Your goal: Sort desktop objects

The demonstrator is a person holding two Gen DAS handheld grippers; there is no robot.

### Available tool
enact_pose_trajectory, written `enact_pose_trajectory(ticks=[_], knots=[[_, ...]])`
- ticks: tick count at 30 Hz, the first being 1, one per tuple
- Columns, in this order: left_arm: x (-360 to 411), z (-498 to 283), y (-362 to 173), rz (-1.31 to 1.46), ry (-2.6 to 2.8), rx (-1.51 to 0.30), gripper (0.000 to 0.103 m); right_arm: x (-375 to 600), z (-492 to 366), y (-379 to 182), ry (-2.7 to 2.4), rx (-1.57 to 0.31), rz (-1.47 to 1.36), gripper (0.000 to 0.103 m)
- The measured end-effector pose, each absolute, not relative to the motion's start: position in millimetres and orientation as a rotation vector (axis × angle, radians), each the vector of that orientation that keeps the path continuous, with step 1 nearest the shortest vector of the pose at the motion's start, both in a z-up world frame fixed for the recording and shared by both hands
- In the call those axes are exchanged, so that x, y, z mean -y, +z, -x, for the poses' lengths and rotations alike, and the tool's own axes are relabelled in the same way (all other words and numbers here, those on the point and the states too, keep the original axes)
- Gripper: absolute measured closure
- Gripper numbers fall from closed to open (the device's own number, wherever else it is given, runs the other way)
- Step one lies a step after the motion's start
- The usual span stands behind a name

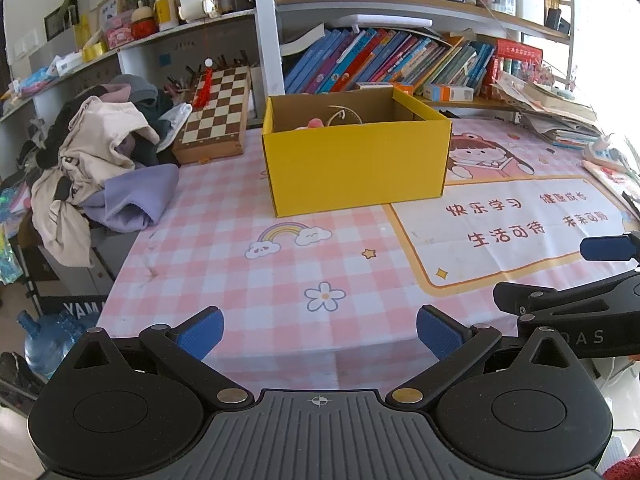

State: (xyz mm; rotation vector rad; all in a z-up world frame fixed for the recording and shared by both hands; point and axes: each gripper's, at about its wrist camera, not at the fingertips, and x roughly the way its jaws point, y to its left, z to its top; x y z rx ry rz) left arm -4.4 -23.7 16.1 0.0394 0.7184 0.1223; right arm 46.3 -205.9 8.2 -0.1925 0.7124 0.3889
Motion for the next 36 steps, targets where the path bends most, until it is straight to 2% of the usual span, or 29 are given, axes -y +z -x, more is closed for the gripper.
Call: enact_pose_trajectory(ticks=[36], knots=[[22.6, 2.7, 12.7, -0.03, 0.123, -0.736, 0.0, 200.9, -49.2, 4.0, 0.386, -0.729, 0.196, 0.0]])
